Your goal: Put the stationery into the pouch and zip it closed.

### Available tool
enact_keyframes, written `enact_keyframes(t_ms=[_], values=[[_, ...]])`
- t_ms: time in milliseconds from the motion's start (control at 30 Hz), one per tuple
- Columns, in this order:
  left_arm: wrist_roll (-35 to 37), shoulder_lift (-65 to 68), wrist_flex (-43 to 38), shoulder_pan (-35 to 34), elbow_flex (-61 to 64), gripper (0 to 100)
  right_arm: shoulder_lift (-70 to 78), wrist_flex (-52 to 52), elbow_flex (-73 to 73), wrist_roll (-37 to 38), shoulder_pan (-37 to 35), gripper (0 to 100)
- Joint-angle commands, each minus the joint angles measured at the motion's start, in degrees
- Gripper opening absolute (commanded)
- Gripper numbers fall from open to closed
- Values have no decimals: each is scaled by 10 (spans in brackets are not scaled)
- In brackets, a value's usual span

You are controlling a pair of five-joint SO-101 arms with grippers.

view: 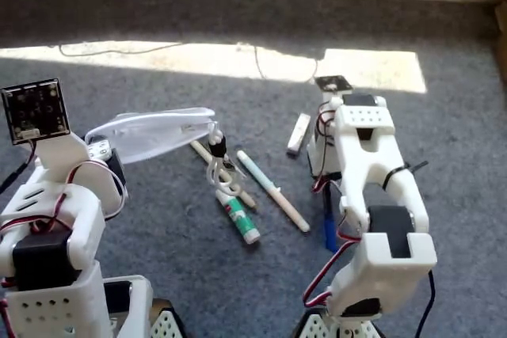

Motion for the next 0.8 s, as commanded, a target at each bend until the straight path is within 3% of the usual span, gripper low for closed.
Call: enact_keyframes(t_ms=[0, 467, 767], values=[[4, -2, -11, 8, -2, 11, -79, 11, 0, 2, -3, 6], [4, 1, -14, 8, -5, 11, -239, 85, 7, 3, -12, 6], [4, 1, -15, 8, -6, 11, -385, 134, 3, 3, -70, 6]])
